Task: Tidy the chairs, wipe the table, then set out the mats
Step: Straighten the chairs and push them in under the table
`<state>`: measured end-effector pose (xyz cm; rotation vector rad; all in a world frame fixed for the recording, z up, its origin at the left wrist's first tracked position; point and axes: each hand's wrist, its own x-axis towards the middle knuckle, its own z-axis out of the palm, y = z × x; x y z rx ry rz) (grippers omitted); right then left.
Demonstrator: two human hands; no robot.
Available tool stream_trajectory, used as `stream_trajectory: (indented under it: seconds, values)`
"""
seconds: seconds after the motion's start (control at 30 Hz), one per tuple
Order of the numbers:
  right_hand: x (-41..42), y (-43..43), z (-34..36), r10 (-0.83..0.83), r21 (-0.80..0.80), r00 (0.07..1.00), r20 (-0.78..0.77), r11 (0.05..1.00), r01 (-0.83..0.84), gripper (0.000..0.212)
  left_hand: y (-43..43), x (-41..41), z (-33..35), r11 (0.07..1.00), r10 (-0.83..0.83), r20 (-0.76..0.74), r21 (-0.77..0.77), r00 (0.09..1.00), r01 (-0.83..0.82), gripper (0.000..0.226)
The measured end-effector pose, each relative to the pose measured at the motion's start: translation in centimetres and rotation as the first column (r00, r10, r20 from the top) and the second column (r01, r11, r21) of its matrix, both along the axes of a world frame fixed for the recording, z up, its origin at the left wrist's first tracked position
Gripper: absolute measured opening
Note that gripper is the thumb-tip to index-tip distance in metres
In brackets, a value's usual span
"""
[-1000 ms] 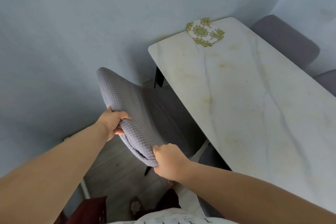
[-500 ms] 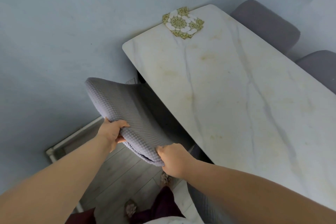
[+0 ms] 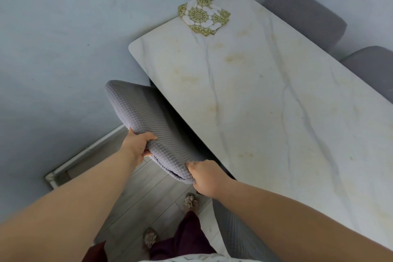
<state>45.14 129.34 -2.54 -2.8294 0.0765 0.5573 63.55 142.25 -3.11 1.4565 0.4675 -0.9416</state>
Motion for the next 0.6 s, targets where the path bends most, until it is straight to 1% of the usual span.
stream_trajectory:
  seconds: [0.1,0.2,0.4,0.47,0.57,0.6]
  values:
    - [0.1,-0.5,-0.5,-0.026,0.025,1.000,0.015,0.999,0.025,0.023,-0.5,0.1,-0.2,1.000,0.004,-0.001,-0.002,1.000,-0.004,0.058]
    - [0.3,-0.9,-0.8,-0.025,0.047,1.000,0.016,0.999,0.024,0.023,-1.0,0.4,-0.4,1.000,0.016,-0.010,0.001,1.000,-0.016,0.063]
    - [0.3,-0.8,-0.7,-0.031,0.019,0.999,-0.017,0.999,0.031,0.028,-1.0,0.4,-0.4,0.999,0.007,0.000,0.043,1.000,-0.007,0.066]
    - [0.2,-1.0,-0.2,-0.033,0.038,0.998,-0.054,0.999,0.035,0.038,-1.0,0.4,-0.3,0.998,-0.013,-0.006,0.067,1.000,0.013,0.067]
    - [-0.3,-2.1,0.4,-0.088,0.169,0.985,-0.147,0.979,0.113,0.067,-0.8,0.1,0.1,0.984,-0.095,0.009,0.154,0.995,0.093,0.067]
    - [-0.5,-2.4,0.4,-0.106,0.188,0.979,-0.177,0.972,0.139,0.073,-0.7,0.0,0.3,0.975,-0.123,0.018,0.190,0.992,0.118,0.066]
